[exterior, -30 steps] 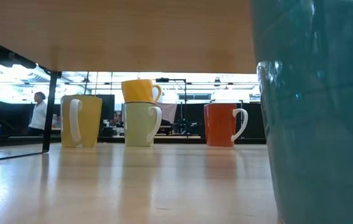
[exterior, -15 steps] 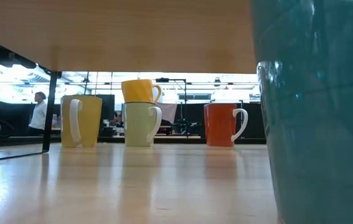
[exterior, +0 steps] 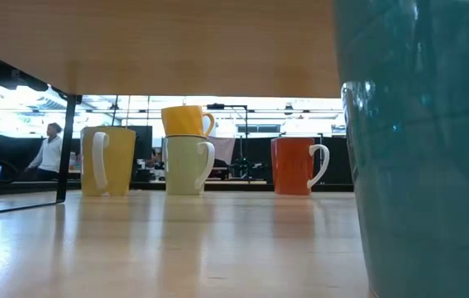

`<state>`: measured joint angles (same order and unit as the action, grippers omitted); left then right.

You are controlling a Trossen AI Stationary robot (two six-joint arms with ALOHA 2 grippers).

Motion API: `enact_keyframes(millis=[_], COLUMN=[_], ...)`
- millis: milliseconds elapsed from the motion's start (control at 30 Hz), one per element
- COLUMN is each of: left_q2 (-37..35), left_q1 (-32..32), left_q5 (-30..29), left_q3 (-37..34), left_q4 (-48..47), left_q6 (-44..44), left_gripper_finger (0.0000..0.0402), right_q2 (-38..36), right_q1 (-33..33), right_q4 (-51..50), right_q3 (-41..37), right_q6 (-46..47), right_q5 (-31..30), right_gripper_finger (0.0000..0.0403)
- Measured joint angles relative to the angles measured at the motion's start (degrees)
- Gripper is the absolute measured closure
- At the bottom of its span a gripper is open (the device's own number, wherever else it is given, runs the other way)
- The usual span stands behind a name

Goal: Place coffee mugs

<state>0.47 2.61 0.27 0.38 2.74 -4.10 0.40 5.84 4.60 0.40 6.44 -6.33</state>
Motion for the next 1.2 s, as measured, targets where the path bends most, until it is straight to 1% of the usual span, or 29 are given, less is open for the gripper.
enact_keyframes(millis=[133, 300, 400, 467, 533, 667, 767, 867, 967, 1033, 1100, 1200], left_q2=[0.0, 0.0, 0.0, 0.0, 0.0, -0.02, 0.0, 0.0, 0.0, 0.0, 0.44, 2.51], left_q1=[0.0, 0.0, -0.02, -0.02, -0.02, -0.02, -0.02, 0.0, 0.0, 0.0, 0.0, 0.04], left_q5=[0.0, -0.32, -2.6, -4.04, -4.85, -4.98, -5.02, -5.77, -8.75, -10.39, -11.77, -15.87], left_q3=[0.0, 0.0, -0.02, -0.01, -0.01, 0.0, 0.0, 0.0, 0.0, 0.13, 1.38, 5.31], left_q4=[0.0, 0.01, -0.09, 0.01, 0.22, 1.42, 1.38, 3.88, 8.72, 11.65, 11.05, 11.21], left_q6=[-0.17, -0.92, -0.8, -0.79, -1.46, -7.23, -9.81, -11.38, -16.47, -17.78, -17.84, -18.74], left_gripper_finger=[0.0198, 0.0137, 0.0105, 0.0091, 0.0087, 0.0086, 0.0086, 0.0086, 0.0086, 0.0086, 0.0086, 0.0088], right_q2=[0.0, 0.0, 0.0, 0.0, 0.0, 0.0, 0.0, 0.0, 0.0, 0.0, 0.0, 0.0], right_q1=[0.0, 0.01, 0.0, 0.0, 0.0, -0.01, -0.01, -0.01, -0.01, -0.01, 0.01, 0.01], right_q4=[0.0, 0.02, 0.02, 0.0, 0.01, 0.0, 0.02, 0.0, 0.02, 0.0, 0.01, 0.02], right_q3=[0.0, 0.0, 0.0, 0.0, 0.0, 0.0, 0.0, 0.01, 0.0, 0.0, 0.0, 0.0], right_q6=[0.0, 0.0, 0.0, 0.0, 0.0, 0.0, 0.0, 0.0, -0.02, -0.49, -0.42, -0.02], right_q5=[0.0, 0.01, 0.0, 0.02, 0.01, 0.0, 0.0, 0.0, 0.02, 0.0, 0.0, 0.0], right_gripper_finger=[0.0275, 0.0275, 0.0275, 0.0275, 0.0275, 0.0275, 0.0275, 0.0275, 0.0275, 0.0275, 0.0275, 0.0275])
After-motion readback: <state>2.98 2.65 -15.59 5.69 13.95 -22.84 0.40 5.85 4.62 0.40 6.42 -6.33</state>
